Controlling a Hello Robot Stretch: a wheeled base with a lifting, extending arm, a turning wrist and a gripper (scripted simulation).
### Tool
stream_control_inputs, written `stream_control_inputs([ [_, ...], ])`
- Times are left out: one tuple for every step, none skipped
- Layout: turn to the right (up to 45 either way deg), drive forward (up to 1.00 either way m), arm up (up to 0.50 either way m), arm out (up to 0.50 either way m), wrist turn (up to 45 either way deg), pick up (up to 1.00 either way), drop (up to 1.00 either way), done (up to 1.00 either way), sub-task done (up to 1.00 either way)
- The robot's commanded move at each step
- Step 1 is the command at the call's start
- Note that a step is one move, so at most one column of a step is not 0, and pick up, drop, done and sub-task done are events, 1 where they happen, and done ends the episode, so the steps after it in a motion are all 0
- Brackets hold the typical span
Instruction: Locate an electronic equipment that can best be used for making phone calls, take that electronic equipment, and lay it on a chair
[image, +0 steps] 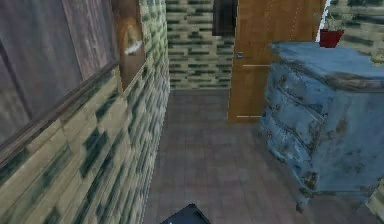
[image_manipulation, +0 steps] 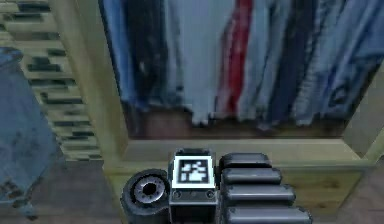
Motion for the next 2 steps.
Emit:
stream_control_inputs([
  [0.0, 1.0, 0.0, 0.0, 0.0, 0.0, 0.0, 0.0, 0.0],
  [0.0, 1.0, 0.0, 0.0, 0.0, 0.0, 0.0, 0.0, 0.0],
])
